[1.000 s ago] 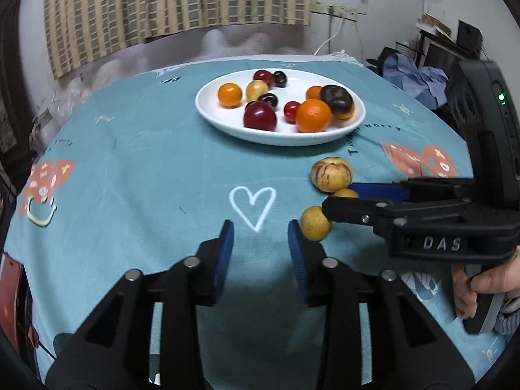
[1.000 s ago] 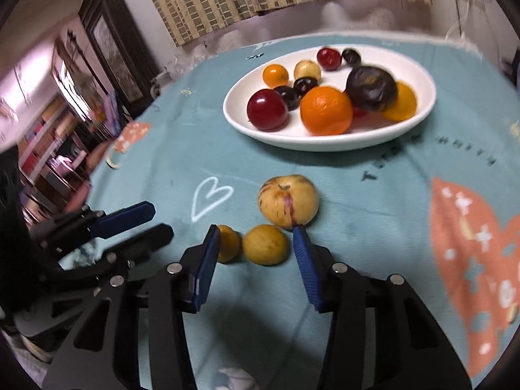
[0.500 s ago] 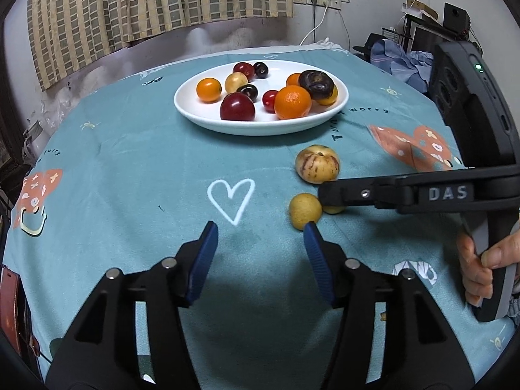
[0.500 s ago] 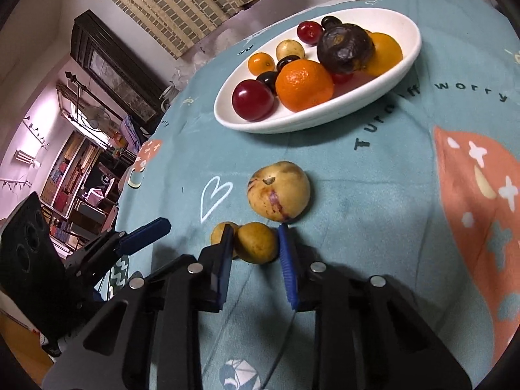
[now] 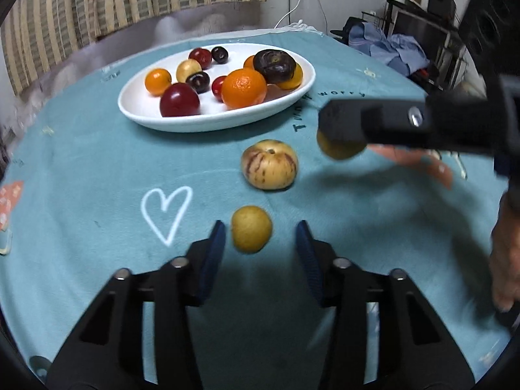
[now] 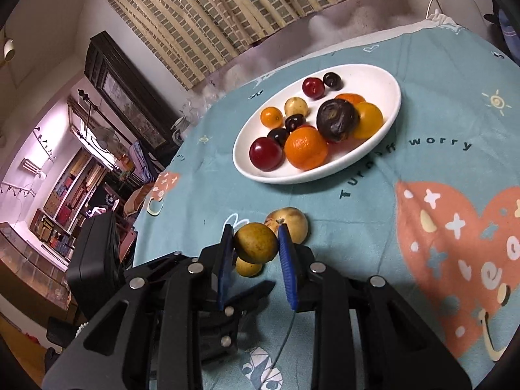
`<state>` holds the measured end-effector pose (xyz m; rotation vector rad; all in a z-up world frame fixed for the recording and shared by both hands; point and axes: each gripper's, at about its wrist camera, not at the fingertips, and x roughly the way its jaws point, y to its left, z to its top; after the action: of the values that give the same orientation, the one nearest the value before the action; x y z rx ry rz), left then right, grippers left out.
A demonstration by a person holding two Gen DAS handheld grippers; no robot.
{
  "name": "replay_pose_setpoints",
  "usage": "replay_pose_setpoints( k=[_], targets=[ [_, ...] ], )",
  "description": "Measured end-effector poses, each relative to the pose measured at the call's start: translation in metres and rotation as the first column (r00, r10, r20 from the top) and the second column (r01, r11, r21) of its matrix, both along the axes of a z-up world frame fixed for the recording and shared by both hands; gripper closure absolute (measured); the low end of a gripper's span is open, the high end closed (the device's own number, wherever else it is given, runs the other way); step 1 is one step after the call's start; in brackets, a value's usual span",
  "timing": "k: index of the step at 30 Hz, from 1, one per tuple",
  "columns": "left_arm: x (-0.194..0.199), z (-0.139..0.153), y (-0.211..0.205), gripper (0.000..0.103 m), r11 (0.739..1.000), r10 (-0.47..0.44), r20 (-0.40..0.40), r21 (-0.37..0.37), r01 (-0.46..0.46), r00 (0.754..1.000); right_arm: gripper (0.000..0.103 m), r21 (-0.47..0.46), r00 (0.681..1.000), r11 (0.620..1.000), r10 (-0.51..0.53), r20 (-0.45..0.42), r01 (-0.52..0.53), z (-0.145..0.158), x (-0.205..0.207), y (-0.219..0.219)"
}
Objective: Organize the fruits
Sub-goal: 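Release the small yellow plums onto the white plate with both tools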
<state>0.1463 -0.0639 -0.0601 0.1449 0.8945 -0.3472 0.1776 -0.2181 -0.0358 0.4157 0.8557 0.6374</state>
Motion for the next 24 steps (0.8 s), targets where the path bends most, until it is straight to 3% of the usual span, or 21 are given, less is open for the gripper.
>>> replay_pose_setpoints(
  k=[3,7,15,20,24],
  targets=[
    [0.002,-0.001,-0.003,0.063,1.0,0.002,0.007,0.008,-0.002,1.0,0.075,0.004,1.0,1.0,-0.007,-0.003,0.007,0.0,-0.001,-0.002],
    [0.005,0.0,0.001,0.078,1.0,0.021,0.007,-0.014,-0.021,1.0,0.075,-0.003,1.0,1.0,-0.011,-0.006,0.011,-0.001,0.002,-0.003],
    [-0.001,0.004,0.016,0.078,0.997,0.047,0.014,-0.063,-0.046,0.999,0.075,-0.014,0.999,1.0,-0.018,-0.043,0.018,-0.015,0.006,-0.005],
    [-0.016,0.035,0.021,0.078,0.993,0.059,0.092,-0.109,-0.049,0.994,0.075,0.015,0.998,0.999,-0.047,0.042,0.047,0.016,-0.007,-0.017],
    [0.005,0.072,0.019,0.078,0.994,0.064,0.138,-0.093,-0.051,0.988,0.075,-0.014,0.992,0.997,-0.075,0.097,0.077,0.048,0.006,-0.03]
  ],
)
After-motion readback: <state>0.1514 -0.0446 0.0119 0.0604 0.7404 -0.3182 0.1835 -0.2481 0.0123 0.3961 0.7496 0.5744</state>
